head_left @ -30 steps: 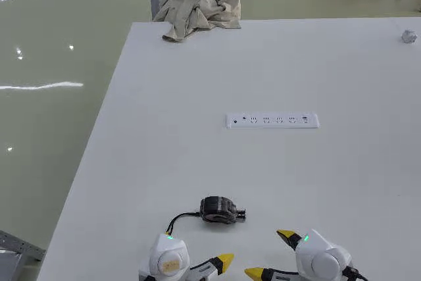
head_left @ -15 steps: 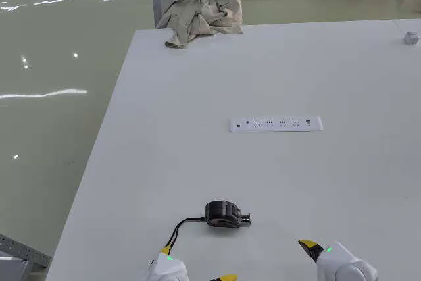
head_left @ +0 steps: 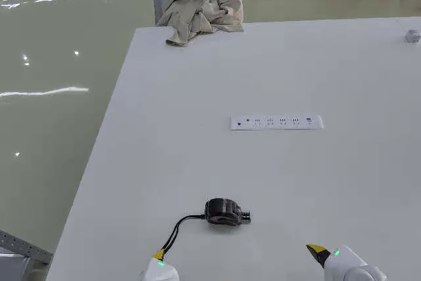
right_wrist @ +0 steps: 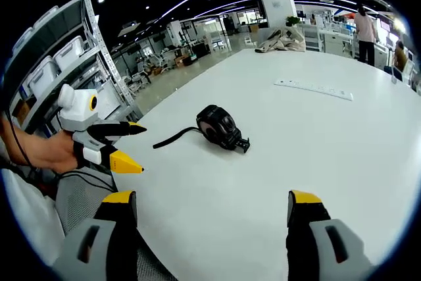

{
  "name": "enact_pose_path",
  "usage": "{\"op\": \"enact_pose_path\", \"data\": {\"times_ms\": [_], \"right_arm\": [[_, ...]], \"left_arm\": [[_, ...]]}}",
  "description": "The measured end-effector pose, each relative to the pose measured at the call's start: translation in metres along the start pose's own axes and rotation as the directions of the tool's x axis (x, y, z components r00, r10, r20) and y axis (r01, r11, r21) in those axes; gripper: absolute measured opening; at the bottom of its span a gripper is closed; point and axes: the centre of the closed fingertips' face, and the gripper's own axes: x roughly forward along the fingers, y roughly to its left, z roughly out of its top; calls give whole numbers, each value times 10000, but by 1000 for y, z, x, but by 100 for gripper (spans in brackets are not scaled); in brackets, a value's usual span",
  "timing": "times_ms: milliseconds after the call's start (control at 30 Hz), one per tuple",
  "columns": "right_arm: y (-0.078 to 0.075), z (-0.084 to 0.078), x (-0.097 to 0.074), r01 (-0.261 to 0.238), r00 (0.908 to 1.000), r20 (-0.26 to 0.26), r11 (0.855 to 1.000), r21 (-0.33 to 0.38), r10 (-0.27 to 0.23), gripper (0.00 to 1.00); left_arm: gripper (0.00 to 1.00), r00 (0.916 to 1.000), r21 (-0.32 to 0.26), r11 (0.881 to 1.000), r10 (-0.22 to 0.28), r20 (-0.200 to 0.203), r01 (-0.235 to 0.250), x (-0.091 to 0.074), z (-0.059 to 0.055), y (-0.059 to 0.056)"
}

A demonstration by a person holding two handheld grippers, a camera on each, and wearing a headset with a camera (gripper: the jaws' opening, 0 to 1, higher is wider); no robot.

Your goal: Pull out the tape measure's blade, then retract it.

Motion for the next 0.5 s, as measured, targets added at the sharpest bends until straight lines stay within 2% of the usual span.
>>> {"op": "enact_pose_path", "data": {"times_ms": [67,300,500], "right_arm": [[1,0,-2,-17,10000,2,10000,34,17,99],[0,-2,-13,151,9999,-33,9997,216,-150,100],[-2,-4,-24,393,9992,-121,9990,228,-391,100]], "left_arm": [[100,10000,54,10000,27,-25,-27,-3,0,0],[100,9998,-305,9994,185,-4,-185,-16,-3,5],[100,9997,-463,9986,242,23,-241,-23,-2,4]]}}
